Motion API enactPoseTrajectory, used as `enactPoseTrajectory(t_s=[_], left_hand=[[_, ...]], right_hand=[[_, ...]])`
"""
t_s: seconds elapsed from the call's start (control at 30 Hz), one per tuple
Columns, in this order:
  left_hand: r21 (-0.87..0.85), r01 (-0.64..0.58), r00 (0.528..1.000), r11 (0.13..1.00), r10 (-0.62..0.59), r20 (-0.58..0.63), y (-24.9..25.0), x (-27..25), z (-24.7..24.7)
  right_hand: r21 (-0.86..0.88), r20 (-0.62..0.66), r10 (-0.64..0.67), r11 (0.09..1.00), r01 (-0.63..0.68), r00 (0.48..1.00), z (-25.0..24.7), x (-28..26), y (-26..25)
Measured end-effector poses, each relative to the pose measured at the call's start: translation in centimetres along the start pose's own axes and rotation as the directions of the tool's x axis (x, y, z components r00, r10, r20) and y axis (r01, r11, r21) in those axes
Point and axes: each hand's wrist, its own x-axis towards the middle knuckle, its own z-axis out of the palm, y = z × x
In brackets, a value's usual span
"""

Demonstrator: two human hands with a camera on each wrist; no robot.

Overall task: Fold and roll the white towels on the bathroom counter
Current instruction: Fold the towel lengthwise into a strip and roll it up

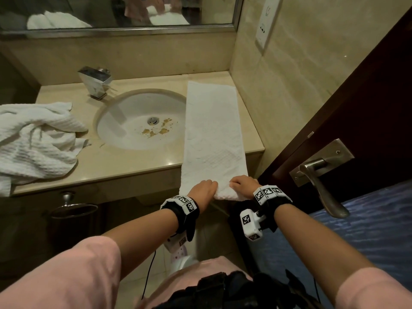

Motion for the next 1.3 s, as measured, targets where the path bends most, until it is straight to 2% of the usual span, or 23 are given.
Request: enactPoseTrajectory(t_s=[0.07,0.17,0.3,0.4,0.53,0.63,0.7,0.8,0.9,0.97,1.03,1.3], left_hand=[[-0.044,-0.020,0.999,0.999,0.022,0.047,-0.1,0.7,-0.8],[-0.059,-0.015,0.991,0.998,0.023,0.130,-0.3,1.8,-1.7],[-0.060,-0.010,0.985,0.998,0.020,0.173,-0.9,2.6,-2.4],[-0.107,-0.023,0.983,0.994,0.042,0.178,-1.5,3.0,-2.9],[-0.161,-0.021,0.974,0.987,0.056,0.218,-1.9,3.5,-3.4],[-0.160,-0.024,0.962,0.987,0.066,0.263,-2.1,3.5,-3.6],[-0.156,-0.020,0.966,0.988,0.059,0.253,-2.1,3.5,-3.2],[-0.105,-0.028,0.992,0.994,0.040,0.116,-1.5,2.7,-2.5],[0.109,-0.081,0.996,0.991,0.085,-0.033,-0.5,1.5,-1.7],[0.225,-0.049,0.996,0.973,0.064,-0.061,0.1,0.8,-1.1],[0.266,-0.018,0.994,0.964,0.046,-0.100,0.5,0.4,-0.9],[0.168,0.011,0.999,0.986,-0.016,0.030,0.1,1.7,-1.3]], right_hand=[[-0.026,-0.089,-0.014,1.000,0.011,0.996,0.2,-0.5,-0.2],[-0.096,-0.213,-0.185,0.981,0.168,0.959,0.6,-1.6,-0.2],[-0.327,-0.237,-0.396,0.892,0.311,0.887,1.5,-2.8,-0.1],[-0.414,-0.263,-0.440,0.855,0.312,0.859,2.3,-2.6,-0.2],[-0.417,-0.359,-0.438,0.865,0.278,0.824,3.1,-2.0,-0.9],[-0.399,-0.354,-0.390,0.885,0.240,0.850,3.4,-1.5,-1.4],[-0.371,-0.320,-0.345,0.903,0.218,0.882,3.2,-1.3,-1.6],[-0.337,-0.273,-0.235,0.932,0.136,0.933,2.7,-0.8,-1.8],[-0.251,-0.269,-0.141,0.965,0.072,0.953,1.8,-0.7,-1.7],[-0.211,-0.257,-0.110,0.976,0.056,0.960,1.2,-0.5,-1.7],[-0.186,-0.235,-0.094,0.981,0.050,0.968,0.7,-0.2,-1.8],[-0.235,-0.101,-0.069,0.971,0.043,0.992,0.3,0.3,-2.8]])
